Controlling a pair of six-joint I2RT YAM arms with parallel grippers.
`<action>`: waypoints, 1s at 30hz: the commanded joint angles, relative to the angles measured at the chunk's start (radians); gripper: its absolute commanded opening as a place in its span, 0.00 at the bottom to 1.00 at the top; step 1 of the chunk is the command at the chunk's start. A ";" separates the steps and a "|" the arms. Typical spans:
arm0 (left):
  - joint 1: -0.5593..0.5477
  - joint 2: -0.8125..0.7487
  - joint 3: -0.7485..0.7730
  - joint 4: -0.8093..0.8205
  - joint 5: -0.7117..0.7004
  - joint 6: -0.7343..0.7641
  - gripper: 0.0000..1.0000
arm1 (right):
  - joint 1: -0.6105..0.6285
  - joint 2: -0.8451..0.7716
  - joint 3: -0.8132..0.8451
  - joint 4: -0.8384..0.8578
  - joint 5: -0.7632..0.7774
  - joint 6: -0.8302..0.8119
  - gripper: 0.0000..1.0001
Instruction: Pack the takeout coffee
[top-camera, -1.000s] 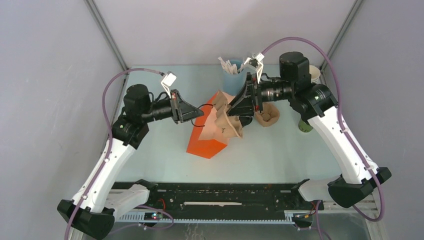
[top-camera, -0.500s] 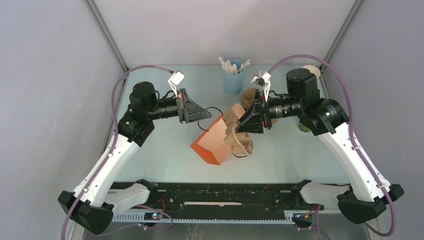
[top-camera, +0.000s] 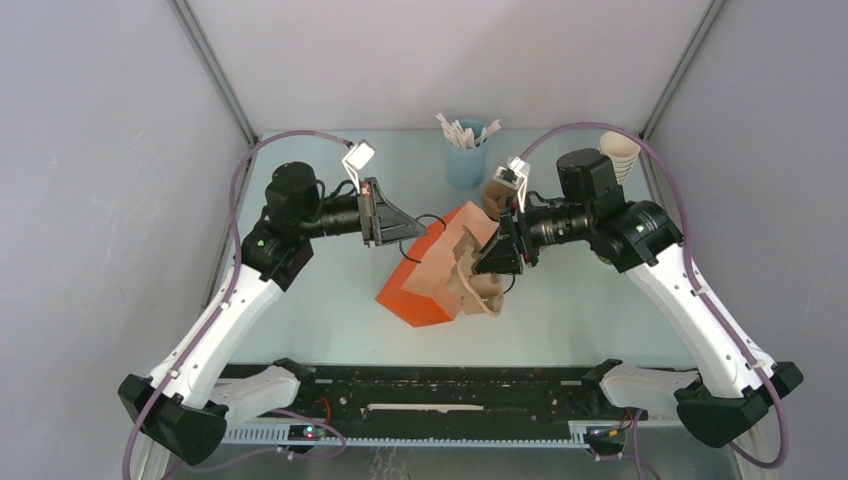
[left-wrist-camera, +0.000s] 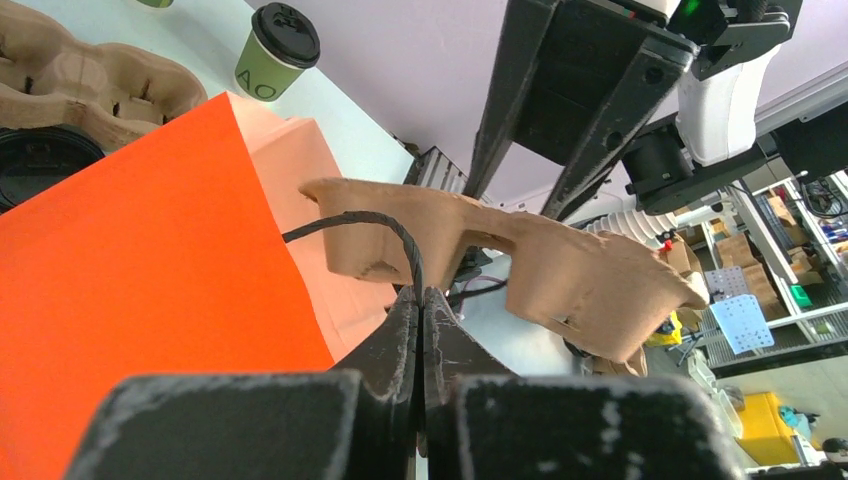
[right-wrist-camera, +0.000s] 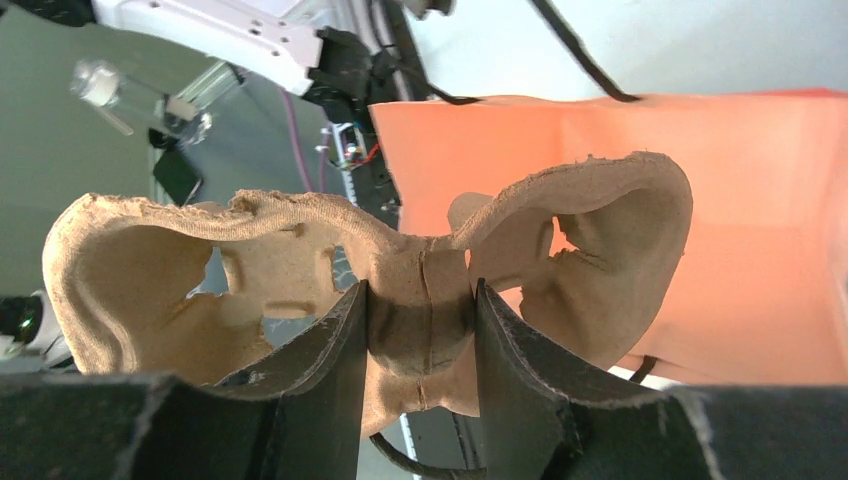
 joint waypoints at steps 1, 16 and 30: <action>-0.016 0.006 0.049 0.036 0.004 -0.011 0.00 | 0.000 0.011 0.021 -0.009 0.154 0.023 0.37; -0.058 0.041 0.059 0.042 0.002 -0.008 0.00 | 0.107 0.106 0.144 -0.043 0.165 -0.100 0.36; -0.058 0.043 0.065 0.025 0.015 0.009 0.00 | 0.063 0.089 0.094 -0.035 0.300 -0.136 0.34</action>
